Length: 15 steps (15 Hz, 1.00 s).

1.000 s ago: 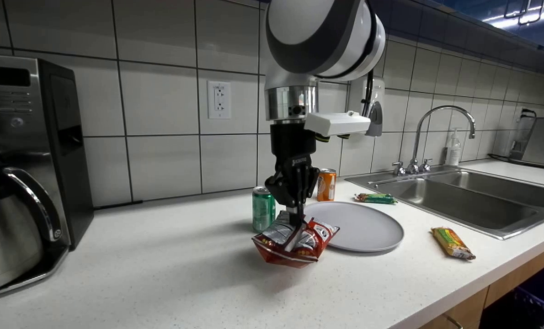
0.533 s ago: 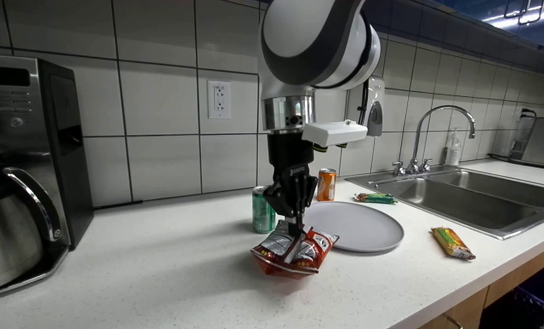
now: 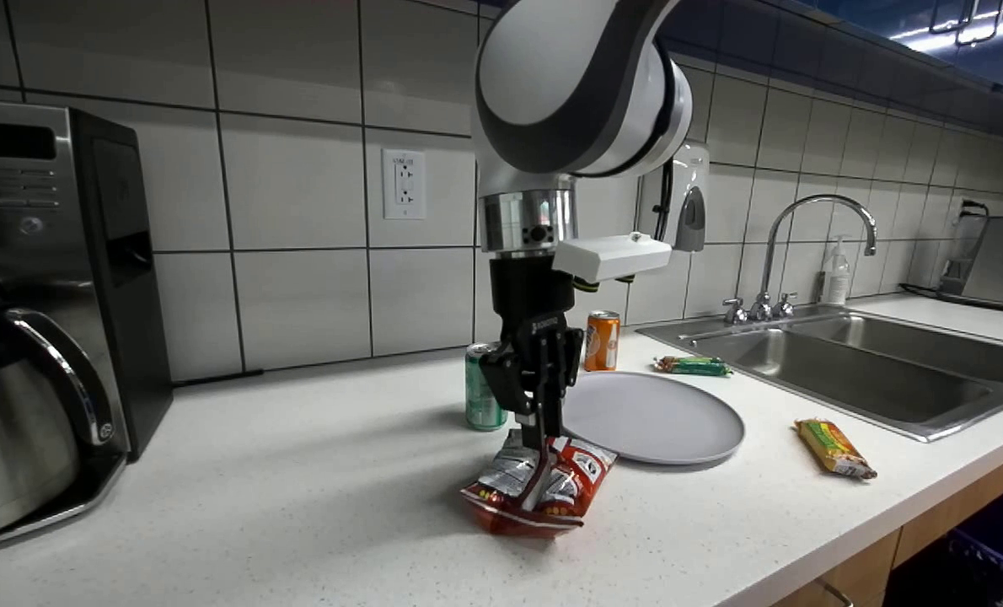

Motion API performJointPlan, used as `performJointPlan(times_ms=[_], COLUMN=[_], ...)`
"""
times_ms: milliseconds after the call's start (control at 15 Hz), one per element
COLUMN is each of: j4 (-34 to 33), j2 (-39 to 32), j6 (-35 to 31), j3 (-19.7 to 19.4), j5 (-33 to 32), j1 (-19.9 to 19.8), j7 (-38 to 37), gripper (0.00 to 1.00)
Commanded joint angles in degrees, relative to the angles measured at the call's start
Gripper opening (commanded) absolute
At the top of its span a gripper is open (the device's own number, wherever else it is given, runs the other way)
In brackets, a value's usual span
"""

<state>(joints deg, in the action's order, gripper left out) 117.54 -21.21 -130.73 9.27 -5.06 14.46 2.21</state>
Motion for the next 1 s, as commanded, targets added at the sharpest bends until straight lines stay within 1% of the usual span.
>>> performJointPlan(times_ms=[0,267,333,400,933], j4=[-1.21,-0.90,-0.85,-0.79,-0.16], j2=[0.43,1.45,1.65,1.88,3.51], j6=[1.79,1.42,1.33,1.25,0.85], j3=[0.07,-0.31,-0.44,-0.59,-2.97], j5=[-1.47,-1.37,-1.31,-1.20,-1.13], j1=[-0.46,-0.88,-1.02,-1.22,-3.87], j7=[0.55,0.27,0.21,0.19,0.10], gripper=[0.63,0.94,0.99,1.00,1.00])
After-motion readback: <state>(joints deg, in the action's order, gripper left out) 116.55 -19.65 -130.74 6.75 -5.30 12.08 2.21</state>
